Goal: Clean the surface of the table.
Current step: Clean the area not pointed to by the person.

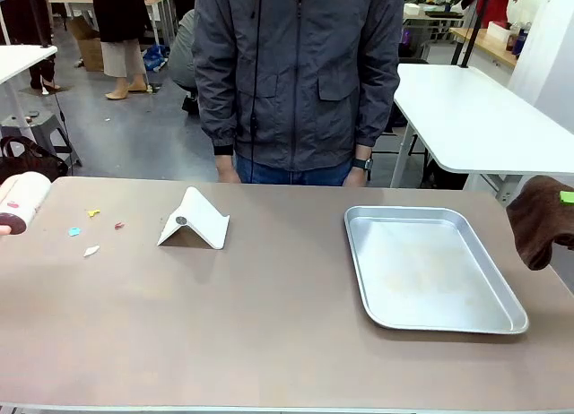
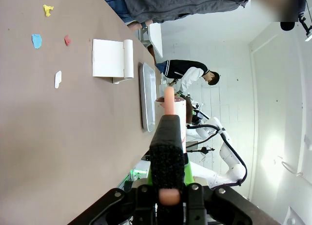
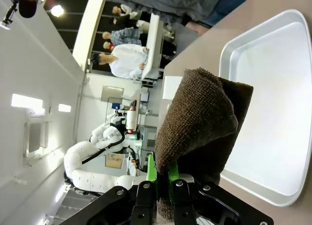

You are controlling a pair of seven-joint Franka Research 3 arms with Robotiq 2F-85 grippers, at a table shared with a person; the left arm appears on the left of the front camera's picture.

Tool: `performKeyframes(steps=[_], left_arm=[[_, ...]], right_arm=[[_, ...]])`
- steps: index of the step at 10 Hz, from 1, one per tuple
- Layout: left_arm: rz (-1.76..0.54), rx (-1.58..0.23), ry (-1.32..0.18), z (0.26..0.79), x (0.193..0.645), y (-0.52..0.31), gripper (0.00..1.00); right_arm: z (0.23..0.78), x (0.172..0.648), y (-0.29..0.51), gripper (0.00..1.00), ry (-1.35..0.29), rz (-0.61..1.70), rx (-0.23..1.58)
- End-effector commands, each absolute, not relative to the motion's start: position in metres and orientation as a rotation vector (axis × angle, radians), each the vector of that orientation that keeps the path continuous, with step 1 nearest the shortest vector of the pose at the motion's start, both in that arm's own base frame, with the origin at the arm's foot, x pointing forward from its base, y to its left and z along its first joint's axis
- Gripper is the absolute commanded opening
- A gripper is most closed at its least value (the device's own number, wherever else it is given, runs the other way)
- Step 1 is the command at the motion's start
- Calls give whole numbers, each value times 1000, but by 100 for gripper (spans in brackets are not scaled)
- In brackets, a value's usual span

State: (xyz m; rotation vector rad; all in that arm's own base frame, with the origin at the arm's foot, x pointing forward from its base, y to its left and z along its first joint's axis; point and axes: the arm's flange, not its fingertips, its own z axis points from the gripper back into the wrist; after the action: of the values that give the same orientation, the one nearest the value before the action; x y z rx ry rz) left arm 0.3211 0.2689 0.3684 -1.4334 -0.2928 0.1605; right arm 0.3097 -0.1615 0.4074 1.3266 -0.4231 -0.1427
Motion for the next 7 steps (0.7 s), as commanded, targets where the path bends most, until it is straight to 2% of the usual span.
performKeyframes(steps=[1,7], left_arm=[[155,-1434,-297,371,318,267,0],[155,-1434,-297,371,318,267,0]], right_arm=[[410,311,-160,10,-431,-135,1333],[410,311,-160,10,-431,-135,1333]])
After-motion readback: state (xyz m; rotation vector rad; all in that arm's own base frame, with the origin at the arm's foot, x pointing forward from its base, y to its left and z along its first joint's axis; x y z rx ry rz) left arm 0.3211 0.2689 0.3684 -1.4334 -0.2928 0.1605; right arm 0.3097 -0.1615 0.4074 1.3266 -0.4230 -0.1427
